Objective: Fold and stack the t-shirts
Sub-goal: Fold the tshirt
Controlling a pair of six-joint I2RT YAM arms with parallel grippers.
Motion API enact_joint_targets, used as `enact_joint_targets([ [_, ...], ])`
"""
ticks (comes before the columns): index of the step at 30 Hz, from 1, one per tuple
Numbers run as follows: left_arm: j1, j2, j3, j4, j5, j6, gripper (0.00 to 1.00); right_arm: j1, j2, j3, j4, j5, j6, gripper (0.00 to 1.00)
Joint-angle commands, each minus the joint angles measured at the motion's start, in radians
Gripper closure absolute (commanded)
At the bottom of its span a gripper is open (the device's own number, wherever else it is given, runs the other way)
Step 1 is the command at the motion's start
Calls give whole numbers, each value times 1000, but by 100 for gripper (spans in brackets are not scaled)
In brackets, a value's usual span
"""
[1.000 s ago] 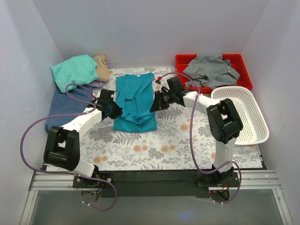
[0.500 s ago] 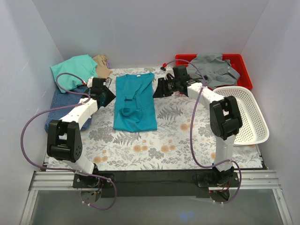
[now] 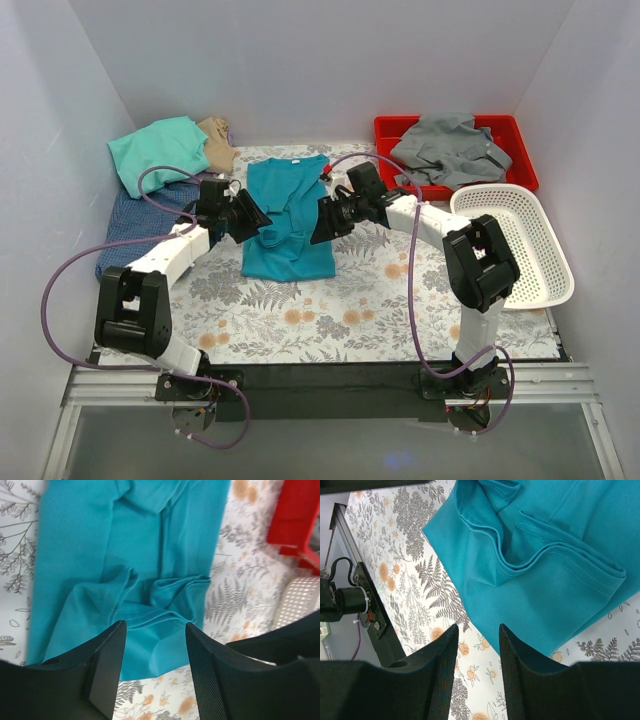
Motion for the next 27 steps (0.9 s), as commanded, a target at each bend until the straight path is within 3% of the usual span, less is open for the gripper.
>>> enact_joint_targets([
  [1,2,30,1,7,-4,60,50,-12,-27,-11,9,-1,10,56],
  [14,-66,187,136,-105,-149,124,53,-12,-32,-19,8,14,4,56],
  [18,-71,217,156,-114,-159,132,65,-12,-27,-23,6,21,7,56],
  [23,-72,221,161,-122,-180,149,100,-12,-27,-29,6,25,5,56],
  [27,-74,222,170,-133,-189,161,100,-12,-32,-35,4,27,7,57],
])
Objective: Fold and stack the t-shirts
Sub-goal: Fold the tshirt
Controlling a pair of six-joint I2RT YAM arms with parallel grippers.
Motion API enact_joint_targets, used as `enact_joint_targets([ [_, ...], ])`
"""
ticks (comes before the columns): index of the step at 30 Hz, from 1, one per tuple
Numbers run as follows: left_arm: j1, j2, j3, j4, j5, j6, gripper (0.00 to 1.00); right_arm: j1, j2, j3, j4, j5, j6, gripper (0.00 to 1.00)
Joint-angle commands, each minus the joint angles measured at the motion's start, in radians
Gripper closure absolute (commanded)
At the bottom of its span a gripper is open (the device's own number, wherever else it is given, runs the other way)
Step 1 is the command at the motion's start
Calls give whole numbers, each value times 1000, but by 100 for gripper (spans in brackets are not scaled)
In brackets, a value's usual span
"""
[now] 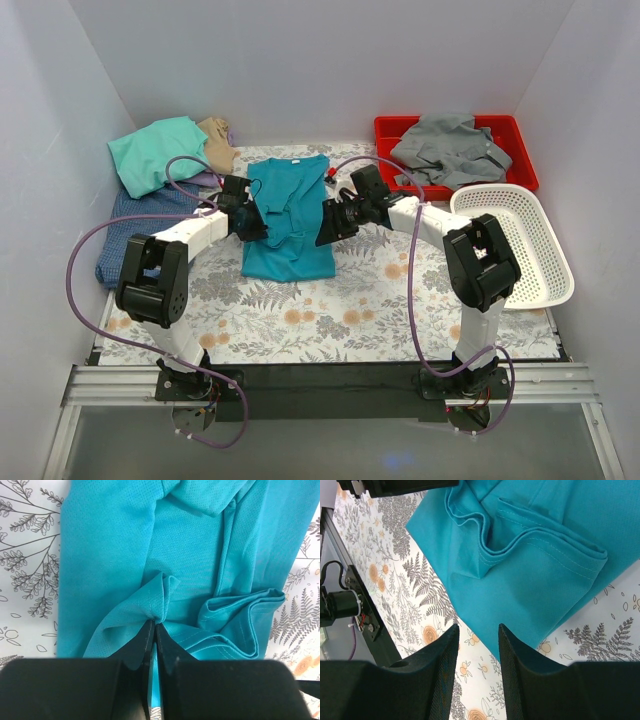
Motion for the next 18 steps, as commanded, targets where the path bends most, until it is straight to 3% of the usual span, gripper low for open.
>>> enact_joint_targets([
  [1,-2,-18,37,-16,-43,23,100,0,-32,-12,9,5,-3,57],
  [18,82,-52,66,-82,-195,-12,100,0,-14,-26,11,-1,-16,57],
])
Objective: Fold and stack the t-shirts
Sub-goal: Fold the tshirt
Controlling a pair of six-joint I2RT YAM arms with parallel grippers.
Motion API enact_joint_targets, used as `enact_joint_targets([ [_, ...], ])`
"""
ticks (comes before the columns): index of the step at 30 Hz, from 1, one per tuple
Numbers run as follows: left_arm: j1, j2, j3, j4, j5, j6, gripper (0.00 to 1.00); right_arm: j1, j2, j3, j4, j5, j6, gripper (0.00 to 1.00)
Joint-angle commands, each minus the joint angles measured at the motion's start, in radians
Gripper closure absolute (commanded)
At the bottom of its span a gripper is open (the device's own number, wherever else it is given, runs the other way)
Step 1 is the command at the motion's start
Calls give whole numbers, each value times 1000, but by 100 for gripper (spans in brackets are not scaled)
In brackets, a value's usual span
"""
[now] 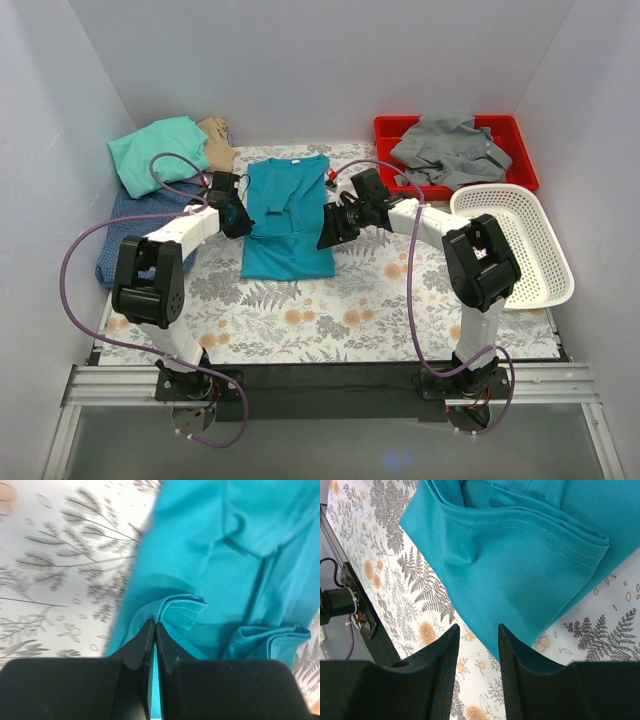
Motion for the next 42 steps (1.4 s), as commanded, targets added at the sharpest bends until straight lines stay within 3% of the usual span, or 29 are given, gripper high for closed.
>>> enact_joint_targets([
  [1,39,-35,39,-23,-50,-2,100,0,1,6,10,-10,-13,57],
  [7,65,1,42,-6,-1,23,100,1,53,10,33,-2,-9,57],
  [11,67,112,100,-63,12,21,99,0,97,24,47,-7,-15,58],
  [12,69,133,133,-92,18,27,78,1,100,27,57,-8,-16,58],
  [16,69,190,197,-149,1,17,61,1,91,53,73,-30,-16,58],
  [22,69,65,194,-109,-33,41,58,1,87,99,74,-44,-7,57],
  [29,69,31,189,-109,-16,50,58,4,148,165,79,-51,13,57],
  [42,69,63,165,-85,36,66,58,1,217,222,13,182,-104,54],
])
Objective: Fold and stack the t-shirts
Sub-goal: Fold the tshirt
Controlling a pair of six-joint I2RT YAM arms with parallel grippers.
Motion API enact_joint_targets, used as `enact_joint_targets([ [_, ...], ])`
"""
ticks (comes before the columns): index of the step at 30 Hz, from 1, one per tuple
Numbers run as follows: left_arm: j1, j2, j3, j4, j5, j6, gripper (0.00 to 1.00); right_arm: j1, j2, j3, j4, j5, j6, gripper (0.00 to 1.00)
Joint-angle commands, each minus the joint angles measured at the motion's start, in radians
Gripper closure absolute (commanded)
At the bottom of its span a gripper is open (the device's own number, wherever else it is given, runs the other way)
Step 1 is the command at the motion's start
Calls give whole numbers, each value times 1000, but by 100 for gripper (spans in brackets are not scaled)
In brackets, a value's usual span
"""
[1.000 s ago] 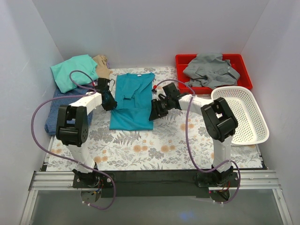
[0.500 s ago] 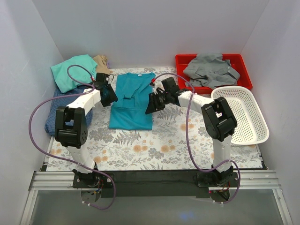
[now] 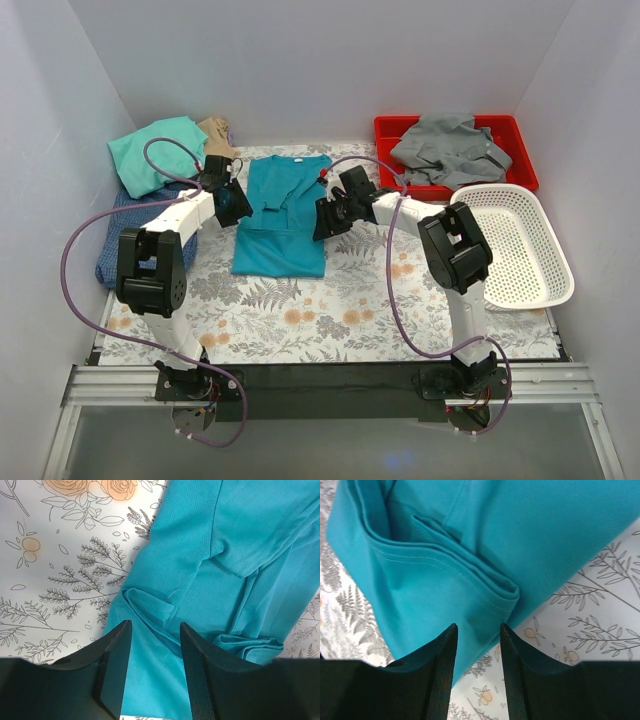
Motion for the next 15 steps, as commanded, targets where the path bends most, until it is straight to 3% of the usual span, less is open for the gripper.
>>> enact_joint_targets([
  [1,3,-14,-13,15,14,21,58,-2,16,53,-19,70,-58,54],
  [9,3,-8,-14,22,19,24,59,-5,53,77,-27,71,-75,57],
  [11,3,-4,-17,23,22,24,59,-5,55,79,-27,73,-77,82],
  [13,3,-2,-17,23,22,24,59,-7,46,74,-27,80,-77,98],
  [15,3,4,-21,25,20,24,60,-8,35,70,-24,96,-80,99],
])
